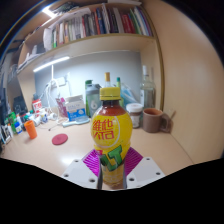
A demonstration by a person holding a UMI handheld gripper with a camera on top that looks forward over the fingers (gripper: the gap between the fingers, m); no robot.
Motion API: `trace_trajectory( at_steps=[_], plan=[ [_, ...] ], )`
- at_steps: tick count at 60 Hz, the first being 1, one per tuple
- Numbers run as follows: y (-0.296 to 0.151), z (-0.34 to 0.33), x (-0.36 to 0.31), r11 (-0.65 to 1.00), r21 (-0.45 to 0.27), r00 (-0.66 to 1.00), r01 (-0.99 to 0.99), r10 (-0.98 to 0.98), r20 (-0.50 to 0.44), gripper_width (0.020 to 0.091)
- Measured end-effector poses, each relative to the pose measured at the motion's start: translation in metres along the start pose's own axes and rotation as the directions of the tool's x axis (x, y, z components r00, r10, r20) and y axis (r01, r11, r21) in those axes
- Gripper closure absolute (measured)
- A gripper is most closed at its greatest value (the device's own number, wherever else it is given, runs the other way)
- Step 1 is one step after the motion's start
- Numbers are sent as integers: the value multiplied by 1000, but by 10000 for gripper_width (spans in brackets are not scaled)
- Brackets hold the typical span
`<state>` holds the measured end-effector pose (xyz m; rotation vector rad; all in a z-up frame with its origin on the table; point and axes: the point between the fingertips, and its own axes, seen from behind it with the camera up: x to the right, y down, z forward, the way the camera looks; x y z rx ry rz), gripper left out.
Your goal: Pour water
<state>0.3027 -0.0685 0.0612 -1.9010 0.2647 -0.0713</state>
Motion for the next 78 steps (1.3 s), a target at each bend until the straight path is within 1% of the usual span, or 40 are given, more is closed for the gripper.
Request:
trace_trajectory(
  at_steps=[3, 7, 12, 14, 19, 24, 29, 31, 34, 37, 38, 43, 47, 50, 59, 69, 74, 78],
  plan=[
    [-28, 1, -5, 999, 25, 999, 38, -38, -16, 824],
    [-78, 5, -22, 986, 64, 988, 152, -149, -49, 824],
    [-142, 20, -64, 942, 115, 949, 316, -311, -56, 825],
    [-161, 26, -83, 911, 134, 920, 391, -382, -86, 826],
    [-212, 43, -136, 782, 140, 794, 608, -591, -144, 827],
    [-238, 64, -205, 592, 142, 608, 794, -772, -185, 826],
    [-235, 92, -268, 273, 110, 292, 956, -923, -250, 825],
    [-229, 100, -292, 133, 92, 152, 987, -953, -261, 828],
    [-220, 107, -325, -64, 86, -39, 994, -965, -260, 826],
    [-208, 121, -351, -240, 73, -212, 968, -938, -275, 837],
    [-206, 124, -359, -298, 62, -270, 953, -921, -280, 825],
    [-192, 139, -391, -547, 22, -518, 837, -804, -292, 822],
    [-195, 148, -405, -687, -47, -665, 725, -681, -308, 819],
    [-196, 152, -413, -746, -67, -726, 663, -618, -300, 817],
    [-193, 160, -434, -834, -95, -817, 544, -500, -287, 819],
    [-185, 164, -436, -854, -95, -842, 512, -477, -252, 817],
    [-184, 165, -432, -813, -84, -803, 576, -544, -243, 819],
    [-184, 164, -431, -711, -27, -696, 703, -679, -232, 818]
  ],
)
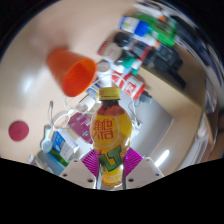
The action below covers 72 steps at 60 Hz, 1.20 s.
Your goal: Pour water
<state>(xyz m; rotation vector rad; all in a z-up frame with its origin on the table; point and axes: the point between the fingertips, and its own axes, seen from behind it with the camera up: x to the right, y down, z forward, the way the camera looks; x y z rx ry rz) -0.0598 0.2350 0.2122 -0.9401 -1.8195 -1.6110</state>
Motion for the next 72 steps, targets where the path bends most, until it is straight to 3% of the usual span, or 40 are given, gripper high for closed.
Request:
trace_trajectory(
  at_steps=[6, 7, 13, 17, 22, 25, 47, 55, 64, 72],
  plan=[
    [28, -6, 5, 891, -41, 892, -453, 452, -21, 816],
    [33, -7, 5, 842, -41, 843, -538, 537, -19, 779],
    [46, -21, -15, 312, -26, 312, -950, 950, 14, 809],
    [48, -32, -47, -83, -29, -83, -996, 996, 22, 807],
    [55, -45, -84, -358, -89, -362, -930, 931, 43, 808],
    [44, -51, -115, -463, -74, -466, -883, 884, 36, 808],
    [-3, -43, -198, -612, -147, -630, -777, 756, 177, 790],
    [0, -50, -197, -632, -71, -633, -771, 750, 194, 767],
    [-1, -50, -195, -624, -71, -623, -778, 752, 215, 685],
    [-7, -59, -198, -600, -172, -623, -781, 735, 269, 580]
  ],
)
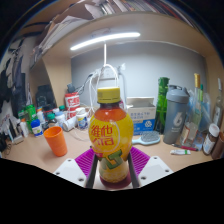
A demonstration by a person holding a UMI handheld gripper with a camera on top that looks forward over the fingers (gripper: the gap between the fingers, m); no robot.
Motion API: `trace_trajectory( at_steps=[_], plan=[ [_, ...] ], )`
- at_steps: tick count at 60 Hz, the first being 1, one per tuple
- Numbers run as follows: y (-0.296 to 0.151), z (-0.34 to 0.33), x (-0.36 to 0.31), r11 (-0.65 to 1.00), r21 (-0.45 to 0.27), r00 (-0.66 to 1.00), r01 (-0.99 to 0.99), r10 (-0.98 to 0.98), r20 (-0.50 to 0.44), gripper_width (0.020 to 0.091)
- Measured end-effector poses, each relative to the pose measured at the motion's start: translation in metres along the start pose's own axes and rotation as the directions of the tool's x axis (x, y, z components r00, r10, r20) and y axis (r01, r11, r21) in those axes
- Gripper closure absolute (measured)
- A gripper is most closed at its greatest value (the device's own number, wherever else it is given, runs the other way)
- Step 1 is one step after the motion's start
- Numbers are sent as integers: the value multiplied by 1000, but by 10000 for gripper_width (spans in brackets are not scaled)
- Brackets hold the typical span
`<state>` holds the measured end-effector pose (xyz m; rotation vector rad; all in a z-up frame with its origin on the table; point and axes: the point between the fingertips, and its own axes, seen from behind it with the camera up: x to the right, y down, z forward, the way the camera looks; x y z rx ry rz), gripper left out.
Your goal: Pour water
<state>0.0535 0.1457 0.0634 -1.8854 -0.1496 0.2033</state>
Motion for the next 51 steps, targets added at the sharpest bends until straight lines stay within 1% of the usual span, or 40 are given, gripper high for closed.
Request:
trace_trajectory(
  at_steps=[2, 4, 6, 7, 8, 9, 12, 18, 27, 34, 43, 51],
  plan=[
    [3, -5, 2, 999, -28, 1000, -16, 16, -2, 526],
    [5, -12, 5, 999, -46, 1000, -28, 27, -12, 424],
    [5, -20, 7, 998, -51, 999, -34, 33, -24, 308],
    [4, -24, 8, 998, -50, 999, -35, 33, -30, 266],
    [3, -29, 10, 998, -51, 999, -37, 35, -40, 243],
    [2, -34, 12, 998, -51, 998, -38, 35, -51, 241],
    [1, -50, 13, 998, -57, 997, -39, 35, -70, 265],
    [-6, -90, 3, 997, -54, 994, -52, 46, -103, 267],
    [-22, -163, -32, 996, -45, 990, -71, 65, -127, 266],
    [-38, -227, -61, 997, -37, 981, -74, 66, -180, 265],
    [-62, -299, -104, 996, -16, 979, -89, 85, -184, 265],
    [-74, -344, -127, 999, -28, 984, -39, 34, -175, 258]
  ],
)
